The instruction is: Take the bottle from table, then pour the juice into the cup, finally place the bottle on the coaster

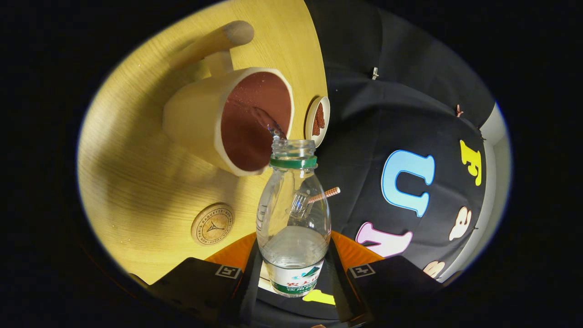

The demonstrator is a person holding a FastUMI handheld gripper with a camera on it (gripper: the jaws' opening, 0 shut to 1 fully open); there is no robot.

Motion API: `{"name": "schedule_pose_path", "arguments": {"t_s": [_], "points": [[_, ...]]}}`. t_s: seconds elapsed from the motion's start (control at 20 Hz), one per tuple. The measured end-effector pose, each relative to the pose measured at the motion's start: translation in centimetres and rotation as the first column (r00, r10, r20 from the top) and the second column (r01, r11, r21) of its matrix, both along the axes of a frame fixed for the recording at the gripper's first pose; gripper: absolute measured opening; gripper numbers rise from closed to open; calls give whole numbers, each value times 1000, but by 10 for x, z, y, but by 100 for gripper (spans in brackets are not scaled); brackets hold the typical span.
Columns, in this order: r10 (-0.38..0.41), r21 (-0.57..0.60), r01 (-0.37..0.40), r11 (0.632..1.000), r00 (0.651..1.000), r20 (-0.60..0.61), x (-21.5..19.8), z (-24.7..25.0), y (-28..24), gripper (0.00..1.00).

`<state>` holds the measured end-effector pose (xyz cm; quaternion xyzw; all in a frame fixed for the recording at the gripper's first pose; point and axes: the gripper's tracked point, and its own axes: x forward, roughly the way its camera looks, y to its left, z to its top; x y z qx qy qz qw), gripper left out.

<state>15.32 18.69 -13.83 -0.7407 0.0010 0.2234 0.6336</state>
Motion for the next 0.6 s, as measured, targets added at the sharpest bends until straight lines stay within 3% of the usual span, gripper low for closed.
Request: {"name": "schedule_pose_path", "arguments": {"t_s": [0.6], "points": [[32,-92,-29,995,999,34,6,12,0,71]]}}
